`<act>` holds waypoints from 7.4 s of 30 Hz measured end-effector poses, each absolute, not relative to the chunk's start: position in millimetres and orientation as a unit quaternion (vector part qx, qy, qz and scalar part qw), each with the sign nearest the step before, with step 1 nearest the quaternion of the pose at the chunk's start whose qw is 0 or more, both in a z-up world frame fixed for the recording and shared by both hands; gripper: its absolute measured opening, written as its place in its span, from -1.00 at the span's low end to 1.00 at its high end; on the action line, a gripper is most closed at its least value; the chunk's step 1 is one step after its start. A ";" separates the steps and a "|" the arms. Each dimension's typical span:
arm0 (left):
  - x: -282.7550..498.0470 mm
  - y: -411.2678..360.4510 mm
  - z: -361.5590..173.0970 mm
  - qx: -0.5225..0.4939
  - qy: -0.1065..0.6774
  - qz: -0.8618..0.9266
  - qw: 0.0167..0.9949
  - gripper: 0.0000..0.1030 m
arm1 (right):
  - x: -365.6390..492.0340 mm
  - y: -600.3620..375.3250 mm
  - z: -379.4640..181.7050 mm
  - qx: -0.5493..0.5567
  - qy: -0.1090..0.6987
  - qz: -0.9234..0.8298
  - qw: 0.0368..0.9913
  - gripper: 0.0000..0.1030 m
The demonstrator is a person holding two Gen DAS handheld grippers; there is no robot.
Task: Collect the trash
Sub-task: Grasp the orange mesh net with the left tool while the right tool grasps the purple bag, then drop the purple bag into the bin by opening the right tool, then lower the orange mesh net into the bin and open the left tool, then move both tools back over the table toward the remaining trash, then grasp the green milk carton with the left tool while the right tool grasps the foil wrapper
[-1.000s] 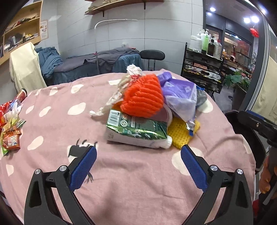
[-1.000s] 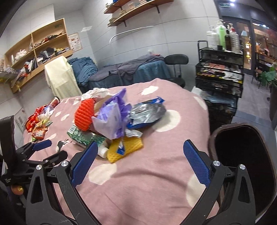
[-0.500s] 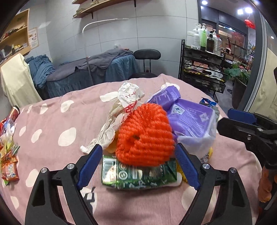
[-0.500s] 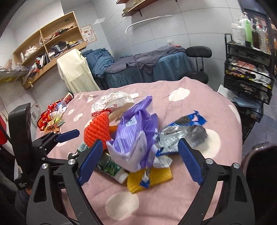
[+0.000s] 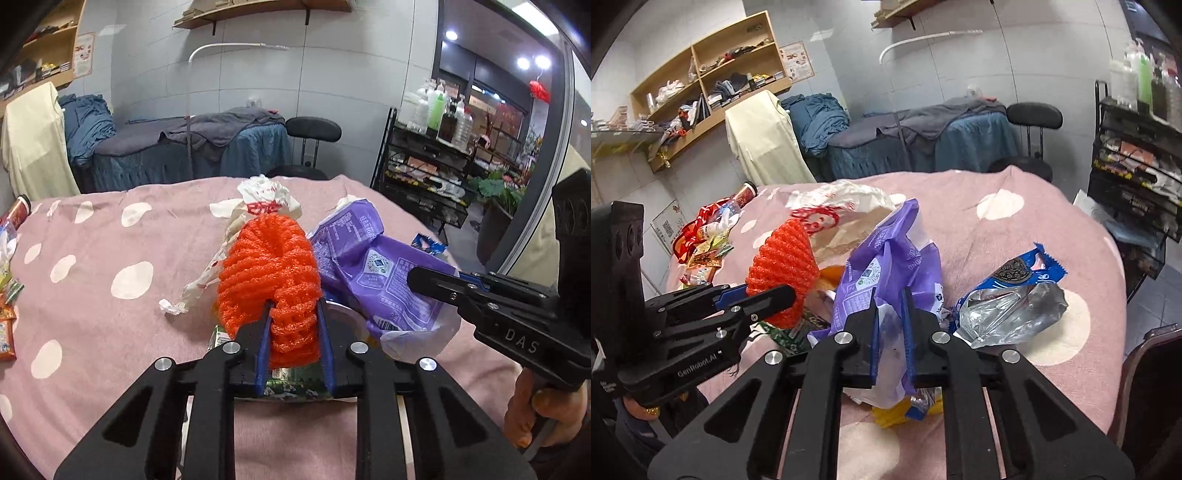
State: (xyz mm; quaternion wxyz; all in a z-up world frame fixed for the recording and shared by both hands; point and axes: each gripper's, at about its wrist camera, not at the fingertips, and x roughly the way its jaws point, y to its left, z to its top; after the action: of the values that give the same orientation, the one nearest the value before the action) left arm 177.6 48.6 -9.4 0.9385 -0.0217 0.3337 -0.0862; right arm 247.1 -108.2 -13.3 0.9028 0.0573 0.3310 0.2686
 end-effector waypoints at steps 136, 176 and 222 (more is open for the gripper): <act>103.3 -231.3 -29.5 0.092 0.397 -0.384 0.829 0.89 | 84.4 -429.9 -67.3 0.195 0.278 -0.156 0.927 0.89; 151.4 80.0 -46.5 0.030 0.402 -0.093 0.910 0.89 | 164.4 -184.0 -31.3 0.062 0.330 0.175 0.926 0.89; 210.5 59.9 -53.4 -0.118 0.425 -0.244 0.864 0.05 | 278.1 -133.4 -49.9 0.042 0.393 0.136 0.909 0.56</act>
State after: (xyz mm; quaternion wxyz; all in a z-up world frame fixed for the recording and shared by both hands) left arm 210.5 59.9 -53.4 0.8636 -0.1179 0.4249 -0.2443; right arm 278.1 -133.4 -49.9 0.9085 0.0420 0.3929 0.1358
